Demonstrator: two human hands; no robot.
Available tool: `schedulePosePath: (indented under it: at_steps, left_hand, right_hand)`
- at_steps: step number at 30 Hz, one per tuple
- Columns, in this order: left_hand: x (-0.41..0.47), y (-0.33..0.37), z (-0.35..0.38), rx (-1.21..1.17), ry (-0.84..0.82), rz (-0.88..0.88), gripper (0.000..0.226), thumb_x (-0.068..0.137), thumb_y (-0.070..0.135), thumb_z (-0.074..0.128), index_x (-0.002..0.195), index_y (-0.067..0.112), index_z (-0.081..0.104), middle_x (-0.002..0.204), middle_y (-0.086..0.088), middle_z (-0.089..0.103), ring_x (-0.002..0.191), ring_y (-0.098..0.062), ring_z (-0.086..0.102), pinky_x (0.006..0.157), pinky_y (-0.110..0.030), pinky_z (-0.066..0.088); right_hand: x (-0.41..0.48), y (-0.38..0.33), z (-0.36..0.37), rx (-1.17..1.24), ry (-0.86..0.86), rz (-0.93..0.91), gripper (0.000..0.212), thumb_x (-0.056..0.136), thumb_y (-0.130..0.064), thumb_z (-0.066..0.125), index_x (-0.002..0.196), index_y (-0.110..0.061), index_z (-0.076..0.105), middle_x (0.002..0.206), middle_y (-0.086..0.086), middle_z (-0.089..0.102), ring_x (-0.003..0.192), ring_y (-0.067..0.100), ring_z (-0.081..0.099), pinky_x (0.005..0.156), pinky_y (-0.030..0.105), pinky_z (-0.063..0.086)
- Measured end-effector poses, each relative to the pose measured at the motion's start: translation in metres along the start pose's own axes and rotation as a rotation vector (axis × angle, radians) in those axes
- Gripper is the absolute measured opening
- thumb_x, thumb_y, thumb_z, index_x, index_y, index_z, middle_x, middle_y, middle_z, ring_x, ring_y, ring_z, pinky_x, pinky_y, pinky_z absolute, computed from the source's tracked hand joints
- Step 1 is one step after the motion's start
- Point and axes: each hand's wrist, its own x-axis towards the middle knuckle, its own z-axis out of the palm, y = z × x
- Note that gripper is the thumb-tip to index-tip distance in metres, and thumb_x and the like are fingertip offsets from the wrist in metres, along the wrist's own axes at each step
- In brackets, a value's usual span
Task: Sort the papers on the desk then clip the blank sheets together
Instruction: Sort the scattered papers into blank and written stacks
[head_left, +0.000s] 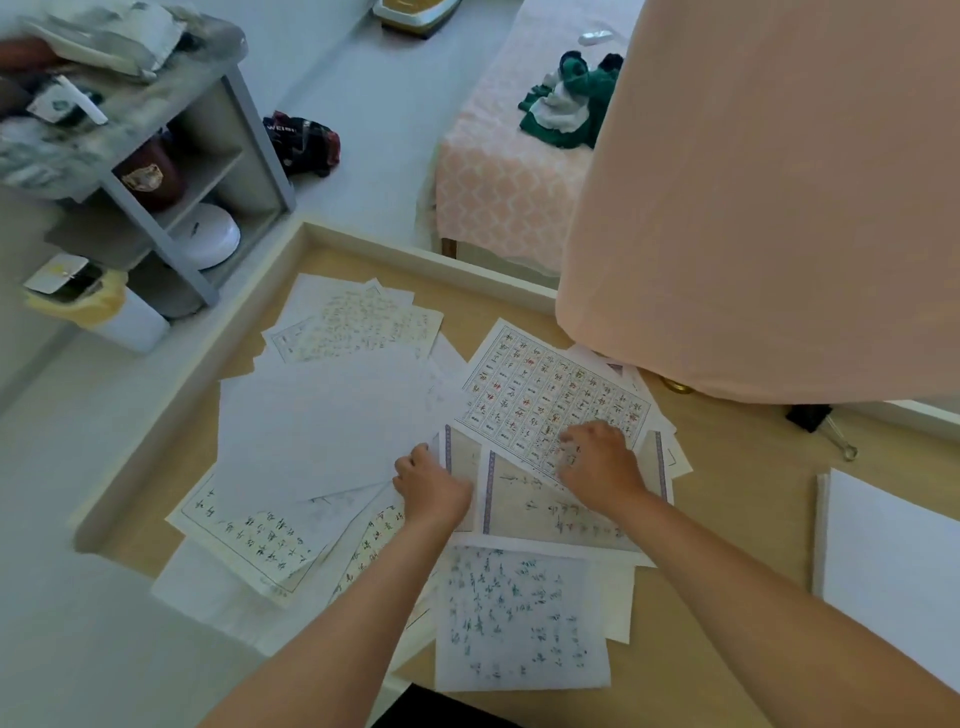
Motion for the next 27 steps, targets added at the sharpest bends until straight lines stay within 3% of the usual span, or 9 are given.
schedulePosePath:
  at_steps: [3, 8, 11, 14, 18, 21, 22, 24, 27]
  left_hand:
    - [0.003, 0.002, -0.002, -0.262, -0.108, -0.071, 0.056, 0.081, 0.012, 0.072, 0.129, 0.009, 0.044, 0.116, -0.006, 0.053, 0.091, -0.019, 0.057, 0.069, -0.027, 0.049]
    - [0.001, 0.005, 0.003, -0.360, -0.238, -0.047, 0.034, 0.081, 0.012, 0.075, 0.113, 0.013, 0.062, 0.103, -0.003, 0.069, 0.090, -0.022, 0.066, 0.074, -0.033, 0.057]
    - [0.001, 0.003, 0.001, -0.378, -0.255, -0.043, 0.028, 0.084, 0.014, 0.074, 0.108, 0.015, 0.061, 0.103, -0.004, 0.069, 0.086, -0.019, 0.065, 0.067, -0.030, 0.056]
    - [0.000, -0.002, -0.005, -0.365, -0.275, -0.035, 0.030, 0.085, 0.018, 0.074, 0.112, 0.015, 0.060, 0.106, -0.004, 0.069, 0.086, -0.017, 0.065, 0.058, -0.026, 0.050]
    - [-0.001, -0.005, -0.009, -0.330, -0.287, 0.031, 0.031, 0.085, 0.017, 0.073, 0.112, 0.017, 0.058, 0.109, -0.003, 0.068, 0.094, -0.019, 0.066, 0.078, -0.037, 0.057]
    - [-0.005, -0.007, -0.008, -0.319, -0.289, 0.069, 0.040, 0.080, 0.017, 0.078, 0.110, 0.019, 0.052, 0.106, 0.001, 0.065, 0.094, -0.017, 0.063, 0.072, -0.033, 0.056]
    - [-0.006, -0.008, -0.009, -0.320, -0.292, 0.082, 0.042, 0.079, 0.014, 0.078, 0.111, 0.020, 0.051, 0.105, 0.002, 0.064, 0.093, -0.016, 0.063, 0.066, -0.028, 0.054]
    - [-0.009, -0.007, -0.010, -0.320, -0.293, 0.120, 0.042, 0.081, 0.008, 0.072, 0.116, 0.022, 0.052, 0.105, 0.003, 0.065, 0.089, -0.011, 0.062, 0.059, -0.023, 0.050]
    - [-0.006, -0.006, -0.017, -0.298, -0.281, 0.121, 0.027, 0.091, 0.005, 0.054, 0.114, 0.019, 0.057, 0.111, -0.005, 0.067, 0.089, -0.015, 0.062, 0.069, -0.029, 0.054]
  right_hand:
    - [0.015, 0.004, -0.008, -0.024, -0.113, 0.094, 0.087, 0.073, -0.054, 0.075, 0.147, -0.036, 0.034, 0.161, 0.003, 0.015, 0.147, 0.029, 0.014, 0.113, 0.054, 0.031]
    - [-0.001, -0.008, 0.011, -0.146, -0.171, 0.023, 0.117, 0.062, -0.079, 0.065, 0.155, -0.036, 0.008, 0.164, 0.001, -0.009, 0.151, 0.030, -0.004, 0.115, 0.058, 0.016]
    - [-0.012, -0.008, 0.022, -0.190, -0.132, -0.035, 0.101, 0.080, -0.067, 0.059, 0.156, -0.029, 0.004, 0.165, 0.005, -0.007, 0.151, 0.029, -0.005, 0.118, 0.058, 0.015]
    - [-0.016, -0.005, 0.021, -0.290, -0.043, -0.120, 0.080, 0.094, -0.049, 0.050, 0.157, -0.019, 0.010, 0.164, 0.011, 0.006, 0.151, 0.031, 0.007, 0.113, 0.053, 0.033]
    - [-0.017, -0.007, 0.020, -0.322, -0.060, -0.138, 0.062, 0.096, -0.014, 0.047, 0.153, -0.013, 0.024, 0.160, 0.012, 0.025, 0.146, 0.030, 0.026, 0.103, 0.045, 0.043]
    - [-0.018, -0.017, 0.003, -0.157, 0.146, -0.098, 0.035, 0.093, -0.007, 0.043, 0.121, -0.016, 0.061, 0.110, 0.005, 0.068, 0.098, 0.025, 0.063, 0.069, 0.029, 0.044]
    - [-0.019, -0.020, -0.006, -0.089, 0.194, -0.048, 0.025, 0.090, -0.010, 0.045, 0.101, -0.019, 0.065, 0.089, 0.001, 0.068, 0.081, 0.024, 0.063, 0.059, 0.026, 0.038]
    - [-0.020, -0.022, -0.027, 0.076, 0.213, 0.037, 0.016, 0.083, -0.014, 0.051, 0.069, -0.019, 0.054, 0.061, -0.002, 0.054, 0.059, 0.022, 0.052, 0.050, 0.026, 0.026]
    - [-0.018, -0.010, -0.058, 0.491, 0.137, 0.124, 0.024, 0.077, -0.005, 0.051, 0.061, -0.016, 0.038, 0.057, 0.004, 0.035, 0.054, 0.019, 0.033, 0.059, 0.032, 0.020]
